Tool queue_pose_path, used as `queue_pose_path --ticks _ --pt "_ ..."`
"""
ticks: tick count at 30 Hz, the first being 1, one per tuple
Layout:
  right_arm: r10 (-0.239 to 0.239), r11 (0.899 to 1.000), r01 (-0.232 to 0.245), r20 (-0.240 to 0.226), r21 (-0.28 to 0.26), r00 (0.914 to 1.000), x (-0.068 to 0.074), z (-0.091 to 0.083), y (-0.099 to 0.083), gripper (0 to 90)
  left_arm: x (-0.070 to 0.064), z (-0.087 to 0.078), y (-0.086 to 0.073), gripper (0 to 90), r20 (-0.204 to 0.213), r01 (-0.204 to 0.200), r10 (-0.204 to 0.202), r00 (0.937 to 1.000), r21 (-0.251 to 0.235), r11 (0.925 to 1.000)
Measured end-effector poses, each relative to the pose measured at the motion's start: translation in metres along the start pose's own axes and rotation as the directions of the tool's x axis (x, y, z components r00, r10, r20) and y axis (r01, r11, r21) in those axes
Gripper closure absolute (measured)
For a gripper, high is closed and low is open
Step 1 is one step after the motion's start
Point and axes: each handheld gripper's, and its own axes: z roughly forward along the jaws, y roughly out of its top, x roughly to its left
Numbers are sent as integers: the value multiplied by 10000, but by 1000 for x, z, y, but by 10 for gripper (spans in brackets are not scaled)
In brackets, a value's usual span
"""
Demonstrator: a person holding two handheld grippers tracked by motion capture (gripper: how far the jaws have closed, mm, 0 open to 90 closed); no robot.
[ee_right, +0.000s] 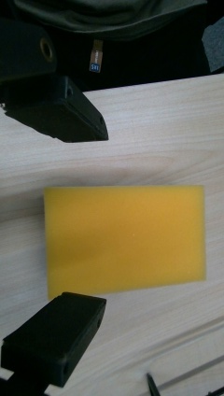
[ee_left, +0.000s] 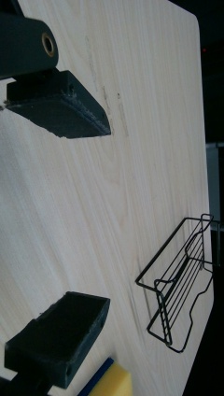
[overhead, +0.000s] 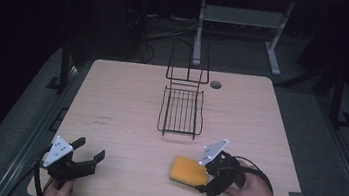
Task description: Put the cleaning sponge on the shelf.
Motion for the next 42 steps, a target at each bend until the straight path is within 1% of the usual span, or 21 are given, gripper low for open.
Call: queue_pose_path --ticks 7,12,16,24,29,30,33,34,36,41,42 --pt "-61 9999 62 -104 112 9999 -3 5 8 158 0 -1 0 140 -21 -13 13 10000 -20 10000" --pt "-289 9994 293 -182 210 9994 -4 9 17 158 0 0 0 140 -8 -30 30 10000 -32 10000" --pt "-277 9993 283 -252 241 9993 -6 13 20 158 0 0 0 140 -11 -25 25 10000 -38 10000" --pt "-198 9989 214 -373 414 9991 -10 19 22 158 -1 1 0 140 -7 -19 19 10000 -25 10000" --pt "-202 9980 220 -311 600 9993 -13 22 25 158 -1 1 0 140 -8 -42 42 10000 -28 10000" --pt "-194 9972 216 -322 709 9993 -13 23 27 158 -1 1 0 140 -10 -43 43 10000 -27 10000" --pt "-224 9967 253 -373 777 9991 -14 25 29 158 -1 1 0 140 20 -23 24 10000 -37 10000" --pt "-316 9959 347 -388 841 9987 -15 27 31 158 -1 0 0 140 15 -24 24 10000 -37 10000" --pt "-348 9950 382 -387 921 9986 -15 29 32 158 -1 1 0 141 22 -21 21 10000 -18 10000" --pt "-382 9935 424 -413 1053 9984 -18 31 35 158 -1 1 0 140 12 -32 32 10000 -28 10000" --pt "-356 9925 407 -456 1150 9983 -19 33 36 157 -1 1 0 140 18 -17 17 10000 -36 10000"
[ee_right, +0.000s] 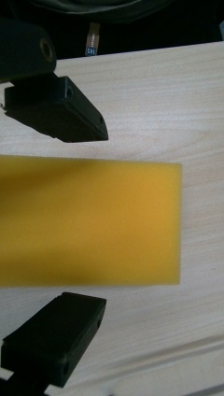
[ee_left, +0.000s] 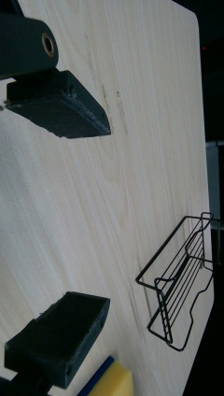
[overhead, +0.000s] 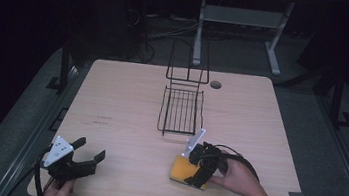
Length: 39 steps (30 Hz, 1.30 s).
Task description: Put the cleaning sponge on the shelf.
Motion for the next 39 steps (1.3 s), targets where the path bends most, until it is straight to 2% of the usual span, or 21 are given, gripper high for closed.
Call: queue_pose_path --ticks 22,39 --pt "125 9972 -113 -165 733 9998 -5 23 0 148 0 0 0 140 44 -8 8 10000 71 10000" --pt "-21 9968 13 89 798 10000 -2 30 -4 152 0 0 0 141 51 -6 6 10000 22 10000"
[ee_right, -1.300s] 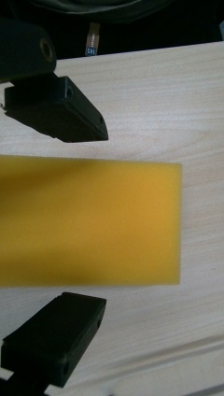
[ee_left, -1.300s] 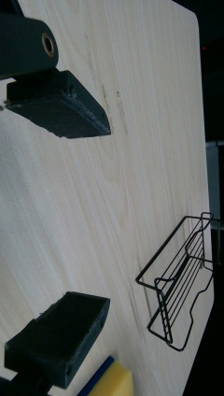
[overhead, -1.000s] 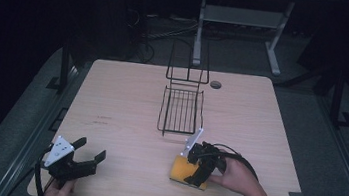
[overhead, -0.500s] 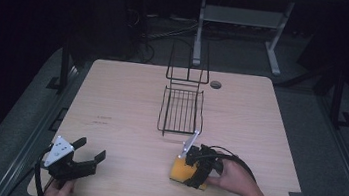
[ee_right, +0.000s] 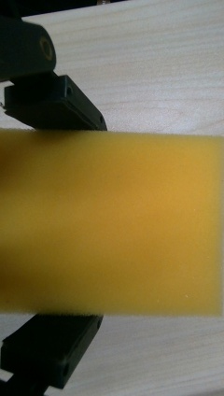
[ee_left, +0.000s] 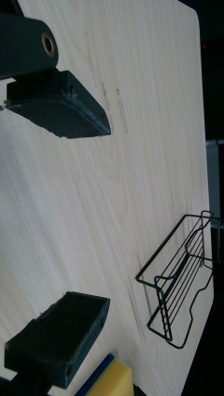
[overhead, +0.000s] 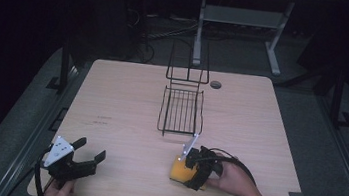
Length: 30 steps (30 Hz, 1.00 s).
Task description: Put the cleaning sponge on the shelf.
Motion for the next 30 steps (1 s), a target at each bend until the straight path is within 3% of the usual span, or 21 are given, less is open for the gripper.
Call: queue_pose_path --ticks 17,30 --pt "-182 9998 182 -76 27 9998 0 -2 2 212 1 -1 -1 140 69 165 -165 9998 -25 9999" --pt "-432 9988 427 -198 -246 9989 -8 -21 12 212 -1 0 -1 140 101 183 -182 9998 -51 9998"
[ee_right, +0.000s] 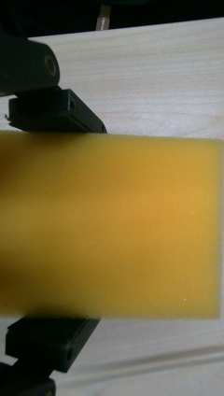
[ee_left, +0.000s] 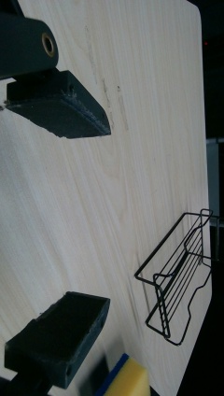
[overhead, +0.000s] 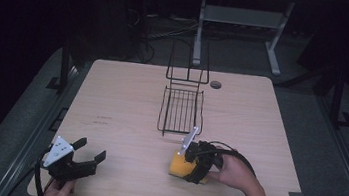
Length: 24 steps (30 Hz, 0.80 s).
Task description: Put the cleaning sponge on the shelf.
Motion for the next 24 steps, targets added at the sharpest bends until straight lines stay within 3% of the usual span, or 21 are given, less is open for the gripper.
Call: queue_pose_path --ticks 24 --pt "-302 9985 270 -686 -468 9972 -28 -19 23 212 0 1 0 140 19 -27 27 10000 44 10000"
